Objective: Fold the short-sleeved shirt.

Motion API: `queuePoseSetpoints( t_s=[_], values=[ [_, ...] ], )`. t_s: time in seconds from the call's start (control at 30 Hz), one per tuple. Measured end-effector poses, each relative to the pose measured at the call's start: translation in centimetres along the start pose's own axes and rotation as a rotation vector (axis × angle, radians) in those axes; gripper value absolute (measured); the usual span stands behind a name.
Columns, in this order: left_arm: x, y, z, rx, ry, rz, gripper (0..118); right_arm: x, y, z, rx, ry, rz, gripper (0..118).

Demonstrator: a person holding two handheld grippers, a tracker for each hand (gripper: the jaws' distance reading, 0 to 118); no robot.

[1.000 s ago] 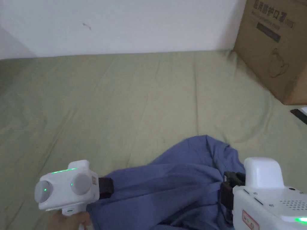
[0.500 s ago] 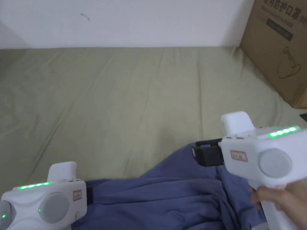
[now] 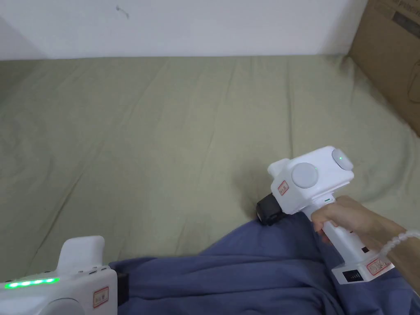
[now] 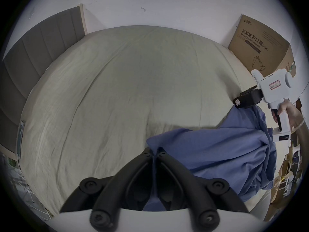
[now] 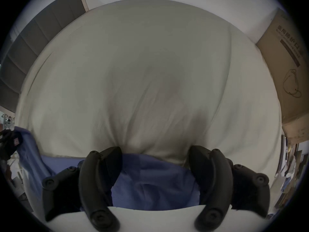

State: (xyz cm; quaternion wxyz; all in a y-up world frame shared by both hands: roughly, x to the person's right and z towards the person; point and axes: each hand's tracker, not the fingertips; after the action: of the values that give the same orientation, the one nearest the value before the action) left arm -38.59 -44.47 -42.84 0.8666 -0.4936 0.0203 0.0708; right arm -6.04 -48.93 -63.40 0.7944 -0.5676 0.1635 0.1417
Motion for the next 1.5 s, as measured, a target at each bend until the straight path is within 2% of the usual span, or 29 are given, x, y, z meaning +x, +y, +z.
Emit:
queuePoseSetpoints(
  t_s=[0.03,0.07,0.13,0.2,0.23,0.27,0.3,0.37,0.43,0.57,0.7,0.77,0.87,1.1,1.17,1.23,1.37,1.5],
  values=[
    [0.0,-0.1,-0.1,-0.001,0.000,-0.003,0,-0.6,0.0,0.7,-0.009,-0.044,0.023,85],
    [-0.1,-0.2,-0.1,-0.006,0.000,0.000,0,-1.1,-0.1,1.2,-0.007,-0.053,0.075,70],
    [-0.3,-0.3,-0.3,-0.010,-0.004,0.008,0,-1.4,0.0,1.4,-0.015,-0.048,0.086,48],
    [-0.5,-0.4,-0.2,-0.017,-0.001,0.031,0,-1.6,0.2,1.6,-0.019,-0.088,0.075,2],
    [-0.6,-0.4,-0.2,-0.016,-0.007,0.039,0,-1.6,0.2,1.4,-0.021,-0.159,0.065,2],
    [-0.5,-0.4,0.0,-0.021,-0.004,0.040,0,-1.0,0.2,1.5,-0.036,-0.056,0.010,2],
    [-0.4,-0.3,0.2,-0.021,0.003,0.033,0,-0.4,0.4,1.6,-0.025,-0.055,-0.014,2],
    [-0.1,0.2,0.7,-0.014,0.009,0.002,0,1.0,0.8,2.8,-0.027,0.014,-0.128,2],
    [-0.3,0.9,1.4,0.009,0.000,-0.014,0,2.1,0.6,4.8,0.012,0.027,-0.186,2],
    [-0.3,3.1,3.9,0.071,0.014,-0.015,0,3.9,0.2,11.1,0.125,0.039,-0.209,2],
    [-0.6,6.0,7.8,0.184,0.070,-0.066,0,6.6,-0.2,19.0,0.274,0.008,-0.274,2],
    [-1.3,7.6,10.3,0.236,0.076,-0.040,0,8.0,-0.8,23.7,0.357,-0.007,-0.304,2],
    [-2.0,9.8,14.0,0.332,0.096,-0.012,0,9.5,-2.3,30.1,0.478,0.011,-0.377,2],
    [-2.8,13.4,22.5,0.496,0.138,-0.040,0,12.6,-6.6,41.4,0.677,0.031,-0.490,2],
    [-2.9,14.0,24.7,0.542,0.140,-0.058,0,13.2,-8.0,43.5,0.720,0.083,-0.535,2],
    [-2.9,14.6,26.6,0.571,0.128,-0.067,0,13.4,-8.8,45.2,0.752,0.141,-0.562,2],
    [-2.7,15.9,29.7,0.628,0.096,-0.060,0,12.2,-9.1,48.1,0.784,0.064,-0.530,2],
    [-2.3,17.7,31.9,0.665,0.133,-0.100,0,12.1,-8.2,50.8,0.822,0.096,-0.539,2]
  ],
)
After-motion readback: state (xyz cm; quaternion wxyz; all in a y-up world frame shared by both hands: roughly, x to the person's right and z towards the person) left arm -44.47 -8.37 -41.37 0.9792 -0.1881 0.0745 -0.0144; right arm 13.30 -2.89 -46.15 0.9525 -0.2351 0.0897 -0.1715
